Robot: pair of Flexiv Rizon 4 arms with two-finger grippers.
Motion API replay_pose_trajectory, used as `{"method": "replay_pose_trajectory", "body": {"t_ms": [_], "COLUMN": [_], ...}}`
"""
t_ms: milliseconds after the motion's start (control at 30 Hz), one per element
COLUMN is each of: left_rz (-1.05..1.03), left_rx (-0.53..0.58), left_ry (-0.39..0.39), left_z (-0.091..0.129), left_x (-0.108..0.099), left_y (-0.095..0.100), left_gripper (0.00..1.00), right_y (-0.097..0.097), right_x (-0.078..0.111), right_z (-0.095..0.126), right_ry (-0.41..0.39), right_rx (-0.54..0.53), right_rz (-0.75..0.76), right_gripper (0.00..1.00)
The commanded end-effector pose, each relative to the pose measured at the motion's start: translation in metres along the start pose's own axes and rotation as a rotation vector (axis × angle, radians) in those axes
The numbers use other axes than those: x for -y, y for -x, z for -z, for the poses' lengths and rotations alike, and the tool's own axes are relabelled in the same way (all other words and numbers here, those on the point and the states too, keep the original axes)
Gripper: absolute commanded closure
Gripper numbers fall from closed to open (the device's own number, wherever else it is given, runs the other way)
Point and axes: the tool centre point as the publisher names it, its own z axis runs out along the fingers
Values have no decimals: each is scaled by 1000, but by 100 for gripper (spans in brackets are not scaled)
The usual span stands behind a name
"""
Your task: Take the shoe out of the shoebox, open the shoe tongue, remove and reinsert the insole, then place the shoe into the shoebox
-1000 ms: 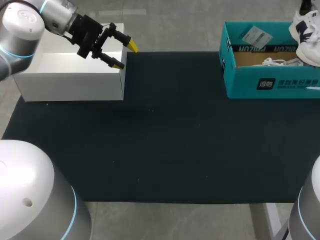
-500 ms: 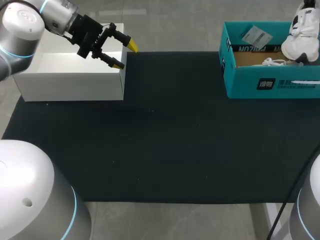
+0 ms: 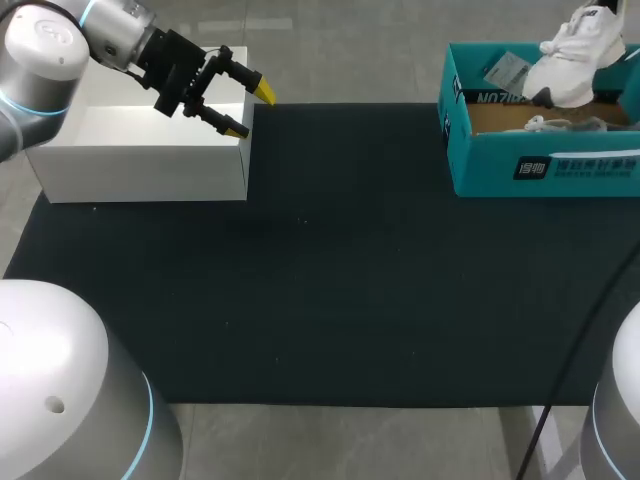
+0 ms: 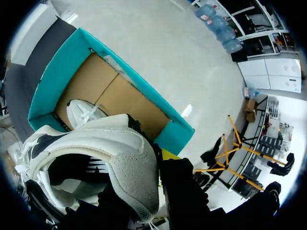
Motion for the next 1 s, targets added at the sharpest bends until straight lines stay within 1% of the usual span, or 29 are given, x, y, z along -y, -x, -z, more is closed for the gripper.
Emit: {"method": "replay_pose_trajectory", "body": {"t_ms": [33, 100, 133, 167, 200, 233, 267, 300, 1000], "left_rz": [-1, -1, -1, -1, -1, -1, -1, -1, -1], "left_rx": [-3, -3, -3, -3, -3, -3, -3, -3, -3], "left_ry": [3, 3, 3, 3, 3, 3, 3, 3, 3], "left_z": [0, 0, 0, 0, 0, 0, 0, 0, 0], "left_x": [1, 1, 1, 1, 1, 1, 1, 1, 1], "left_y": [0, 0, 0, 0, 0, 0, 0, 0, 0], "left_gripper": [0, 0, 0, 0, 0, 0, 0, 0, 0], "right_y": [1, 0, 0, 1, 2, 3, 4, 4, 4], "right_x": [-6, -6, -5, -4, -2, 1, 3, 3, 3], "right_z": [-1, -1, -1, -1, -2, -1, 0, 1, 1], "right_ry": [-71, -68, -81, -100, -133, -153, -154, -138, -138], "right_rx": [-52, -65, -49, -54, -35, -16, -19, -20, -20], "right_rz": [-278, -356, -393, -441, -486, -583, -634, -667, -667], "right_gripper": [100, 100, 100, 100, 100, 100, 100, 100, 100]}}
